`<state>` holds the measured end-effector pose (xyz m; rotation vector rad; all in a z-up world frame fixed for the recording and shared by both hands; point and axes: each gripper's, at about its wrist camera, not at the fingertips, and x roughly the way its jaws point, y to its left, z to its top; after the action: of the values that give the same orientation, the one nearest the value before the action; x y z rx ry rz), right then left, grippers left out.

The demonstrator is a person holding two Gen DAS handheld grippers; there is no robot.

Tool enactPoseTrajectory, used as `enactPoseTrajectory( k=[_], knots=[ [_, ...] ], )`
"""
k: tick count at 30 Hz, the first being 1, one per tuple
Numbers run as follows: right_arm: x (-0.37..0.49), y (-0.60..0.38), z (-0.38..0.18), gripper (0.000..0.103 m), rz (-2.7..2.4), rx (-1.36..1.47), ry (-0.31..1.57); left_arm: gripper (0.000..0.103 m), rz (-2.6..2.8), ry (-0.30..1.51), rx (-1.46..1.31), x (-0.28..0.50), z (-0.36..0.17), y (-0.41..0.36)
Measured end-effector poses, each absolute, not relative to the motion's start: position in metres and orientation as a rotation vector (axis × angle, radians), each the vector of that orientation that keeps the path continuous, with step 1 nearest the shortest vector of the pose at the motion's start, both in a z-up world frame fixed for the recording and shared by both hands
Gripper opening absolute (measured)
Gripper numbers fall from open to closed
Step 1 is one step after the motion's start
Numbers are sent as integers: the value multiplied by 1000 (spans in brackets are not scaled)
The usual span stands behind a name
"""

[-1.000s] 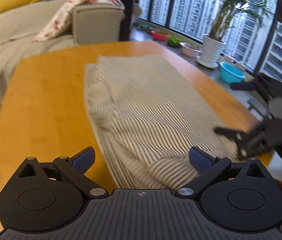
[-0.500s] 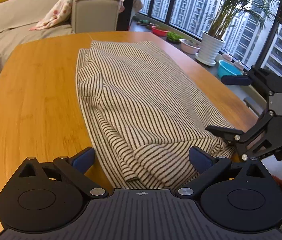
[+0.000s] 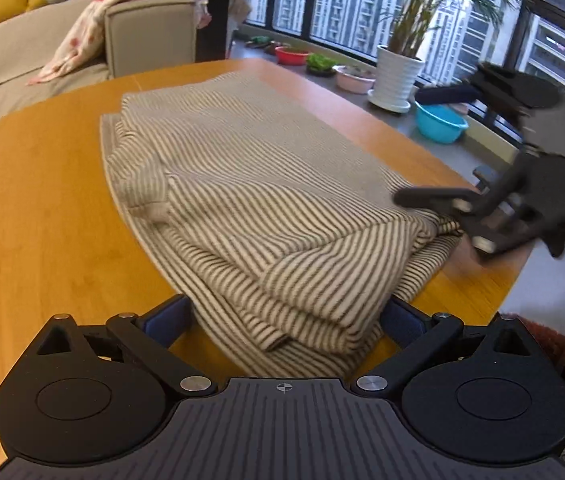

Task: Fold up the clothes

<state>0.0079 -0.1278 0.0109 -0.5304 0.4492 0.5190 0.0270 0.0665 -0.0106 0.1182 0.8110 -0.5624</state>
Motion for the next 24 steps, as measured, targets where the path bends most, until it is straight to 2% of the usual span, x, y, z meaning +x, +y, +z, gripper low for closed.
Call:
enactPoseTrajectory(
  k=[1,2,4,7,10,13,17,24],
  knots=[
    [4,-126,14,71,568,-500,464,103,-554,807,119,28,-10,68],
    [1,-123,15,58,612,-470,485,103,-548,804,121,27,-9,69],
    [0,-117,14,53,652,-442,505,103,-540,799,126,26,-8,71],
    [1,-109,8,53,682,-410,531,103,-528,791,157,24,-7,71],
    [16,-116,-2,53,698,-281,647,103,-525,779,192,22,-3,76],
    [20,-126,-2,59,693,-221,677,103,-515,770,202,16,1,89],
    [-6,-120,0,72,726,-373,591,103,-470,763,195,13,8,106],
    [-38,-84,-19,72,748,-663,456,103,-449,745,174,12,21,113]
  ],
)
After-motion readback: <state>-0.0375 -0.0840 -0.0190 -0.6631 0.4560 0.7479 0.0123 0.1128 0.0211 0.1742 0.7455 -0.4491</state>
